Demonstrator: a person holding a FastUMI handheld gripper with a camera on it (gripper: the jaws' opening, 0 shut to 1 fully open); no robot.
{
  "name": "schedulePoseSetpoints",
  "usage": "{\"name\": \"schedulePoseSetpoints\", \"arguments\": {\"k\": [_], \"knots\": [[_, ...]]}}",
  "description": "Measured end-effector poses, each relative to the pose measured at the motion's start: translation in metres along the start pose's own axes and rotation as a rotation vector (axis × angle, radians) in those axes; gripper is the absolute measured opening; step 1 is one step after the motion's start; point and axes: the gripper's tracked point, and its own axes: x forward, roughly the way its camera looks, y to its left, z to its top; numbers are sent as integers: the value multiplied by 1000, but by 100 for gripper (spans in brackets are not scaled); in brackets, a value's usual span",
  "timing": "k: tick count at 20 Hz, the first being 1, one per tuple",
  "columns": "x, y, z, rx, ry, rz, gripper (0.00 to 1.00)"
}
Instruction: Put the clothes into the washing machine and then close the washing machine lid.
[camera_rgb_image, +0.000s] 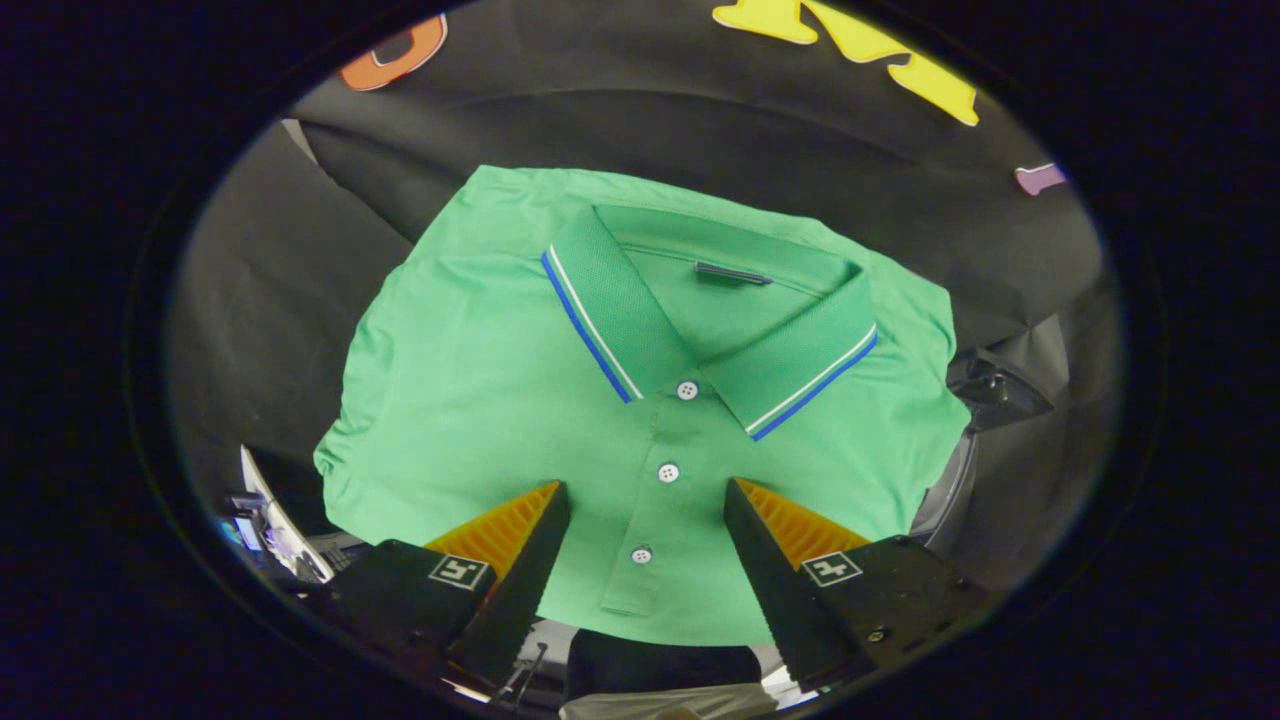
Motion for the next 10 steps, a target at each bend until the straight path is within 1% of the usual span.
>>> {"name": "schedulePoseSetpoints", "arguments": {"k": [3,5,7,9,10], "knots": [[-1,-2,2,24,51,-10,97],[-1,-1,4,45,68,-13,93],[0,-4,4,37,65,-12,86],[0,-9,4,36,47,-12,76],[0,-11,5,36,44,-12,64]]}}
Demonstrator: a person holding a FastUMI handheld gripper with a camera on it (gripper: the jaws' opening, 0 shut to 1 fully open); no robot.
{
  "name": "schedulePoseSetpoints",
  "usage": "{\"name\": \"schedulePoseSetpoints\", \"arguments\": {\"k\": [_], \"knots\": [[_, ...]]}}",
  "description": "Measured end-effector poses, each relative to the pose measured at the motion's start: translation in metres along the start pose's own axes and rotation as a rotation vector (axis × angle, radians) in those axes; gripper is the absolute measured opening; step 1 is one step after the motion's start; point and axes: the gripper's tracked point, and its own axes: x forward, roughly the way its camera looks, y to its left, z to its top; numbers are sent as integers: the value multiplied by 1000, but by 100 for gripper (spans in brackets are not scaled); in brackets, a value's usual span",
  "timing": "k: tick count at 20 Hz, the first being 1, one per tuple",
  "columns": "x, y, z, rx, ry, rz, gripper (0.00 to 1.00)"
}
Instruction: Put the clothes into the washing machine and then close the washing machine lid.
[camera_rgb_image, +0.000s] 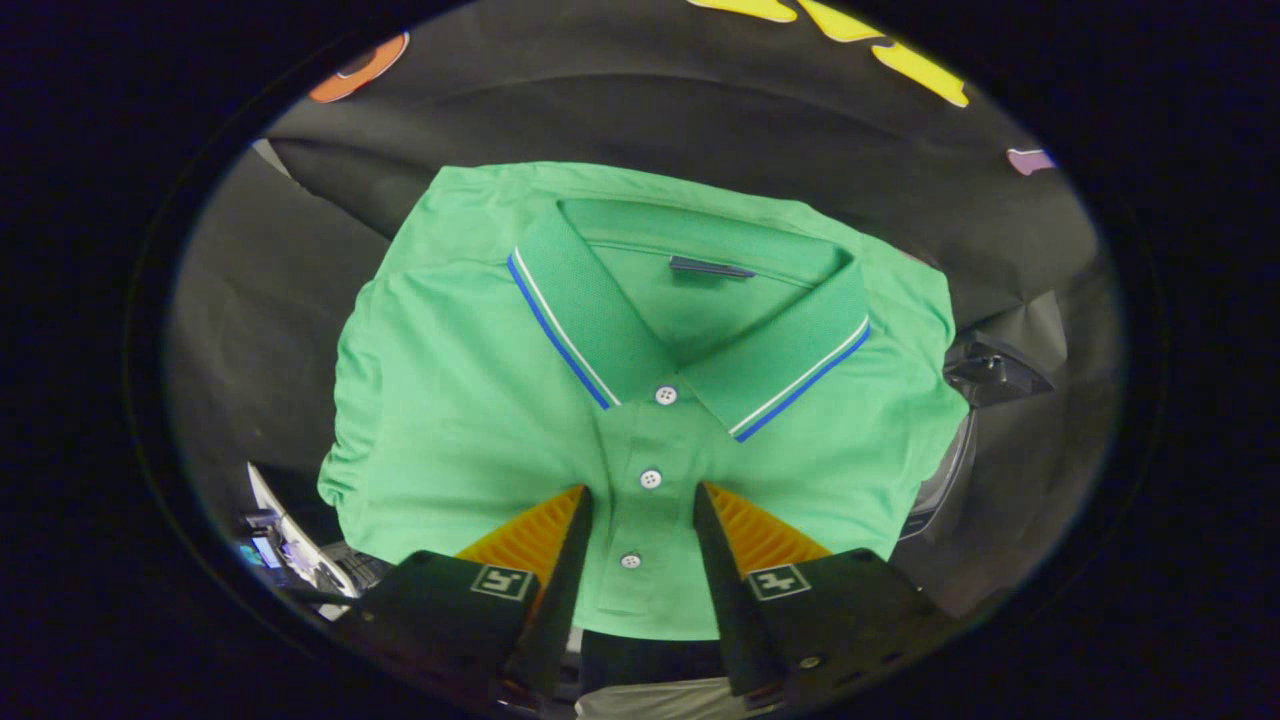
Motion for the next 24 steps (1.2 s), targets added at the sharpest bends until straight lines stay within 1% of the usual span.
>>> {"name": "schedulePoseSetpoints", "arguments": {"k": [3,5,6,7,9,13,21,24], "knots": [[1,-5,1,17,-16,-7,41],[0,-6,3,16,-16,3,20],[0,-8,3,11,-8,16,14],[-1,-7,1,22,-2,32,12],[0,-8,-1,35,11,55,9],[-14,-8,1,32,11,79,9],[-66,-16,17,55,-67,160,9],[-85,-28,21,103,-92,192,9]]}}
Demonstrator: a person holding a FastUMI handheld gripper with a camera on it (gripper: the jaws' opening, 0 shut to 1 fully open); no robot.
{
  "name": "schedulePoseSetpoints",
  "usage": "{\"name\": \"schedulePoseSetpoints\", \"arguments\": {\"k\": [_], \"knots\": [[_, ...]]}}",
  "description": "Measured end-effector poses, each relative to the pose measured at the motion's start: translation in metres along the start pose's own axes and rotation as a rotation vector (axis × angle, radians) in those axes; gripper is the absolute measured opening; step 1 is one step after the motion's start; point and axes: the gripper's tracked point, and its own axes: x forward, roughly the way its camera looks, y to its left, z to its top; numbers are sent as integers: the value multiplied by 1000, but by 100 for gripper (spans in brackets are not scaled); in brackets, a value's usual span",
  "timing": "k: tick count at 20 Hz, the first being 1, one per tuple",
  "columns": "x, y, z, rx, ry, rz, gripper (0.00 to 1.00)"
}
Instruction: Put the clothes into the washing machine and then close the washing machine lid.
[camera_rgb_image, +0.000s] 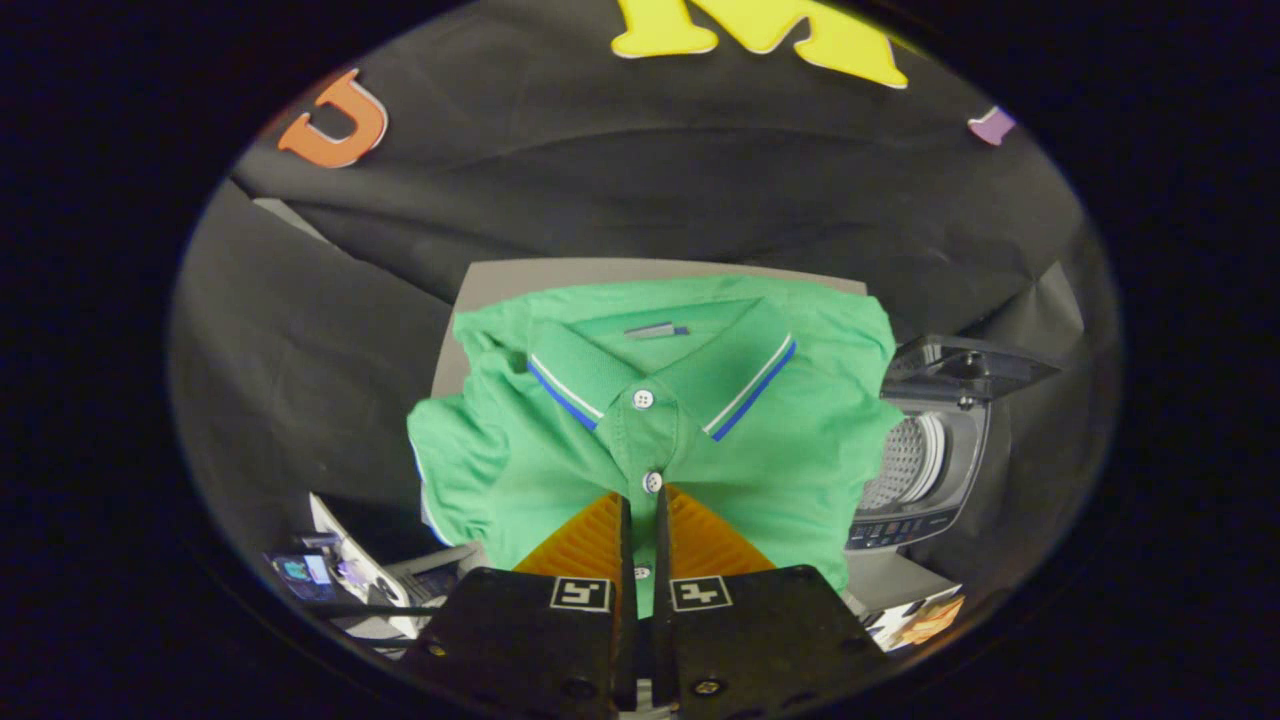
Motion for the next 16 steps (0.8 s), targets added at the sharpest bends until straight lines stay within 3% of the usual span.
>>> {"name": "schedulePoseSetpoints", "arguments": {"k": [16], "knots": [[-107,-34,10,38,-163,86,9]]}}
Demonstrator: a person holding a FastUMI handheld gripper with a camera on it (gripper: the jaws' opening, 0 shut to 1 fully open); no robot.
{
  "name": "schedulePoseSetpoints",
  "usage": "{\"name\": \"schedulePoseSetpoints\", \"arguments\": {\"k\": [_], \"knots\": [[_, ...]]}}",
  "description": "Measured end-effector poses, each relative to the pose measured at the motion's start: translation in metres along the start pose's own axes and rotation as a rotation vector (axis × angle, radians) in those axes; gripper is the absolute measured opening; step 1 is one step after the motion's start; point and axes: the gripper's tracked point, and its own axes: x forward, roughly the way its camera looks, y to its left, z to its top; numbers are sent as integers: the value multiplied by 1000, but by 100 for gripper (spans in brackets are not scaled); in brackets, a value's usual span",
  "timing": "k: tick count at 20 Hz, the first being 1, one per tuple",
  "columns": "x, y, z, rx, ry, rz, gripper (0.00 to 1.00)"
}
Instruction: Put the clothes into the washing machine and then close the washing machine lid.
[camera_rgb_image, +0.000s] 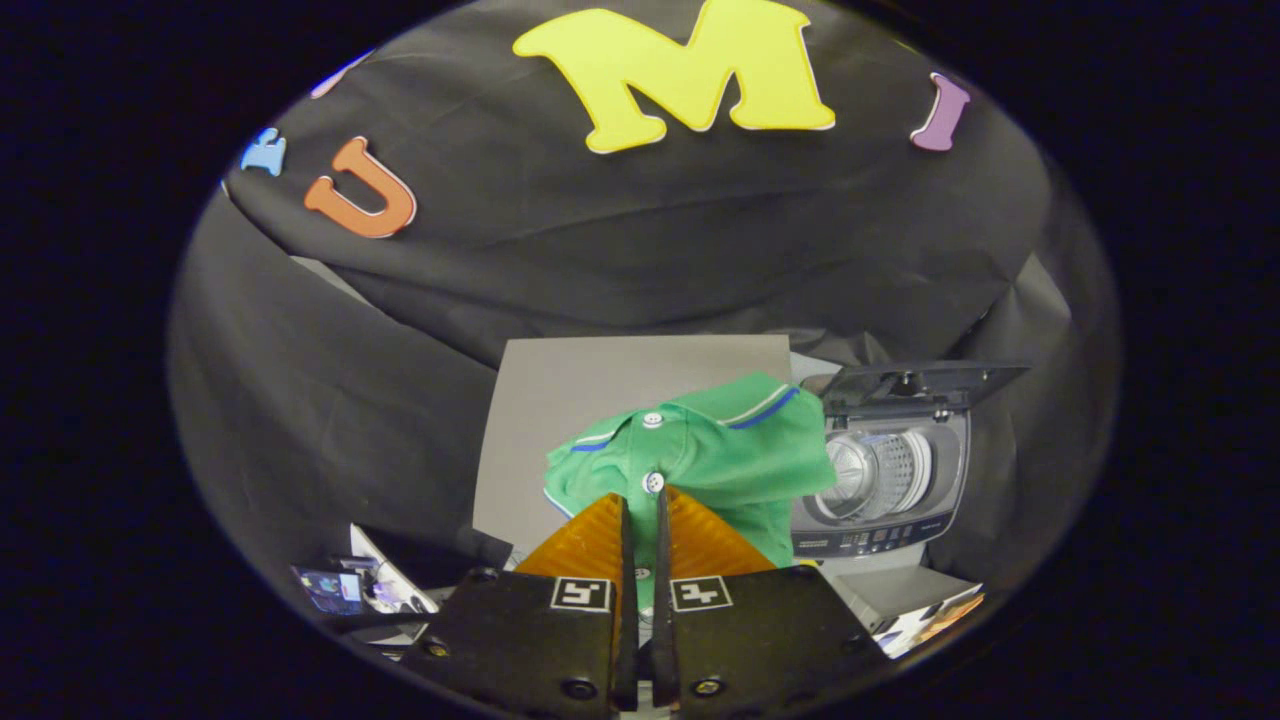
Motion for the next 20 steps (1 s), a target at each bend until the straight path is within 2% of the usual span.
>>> {"name": "schedulePoseSetpoints", "arguments": {"k": [13,17,20], "knots": [[-78,22,1,15,-137,22,9],[-110,13,4,56,-196,32,9],[-138,-6,4,77,-246,-2,9]]}}
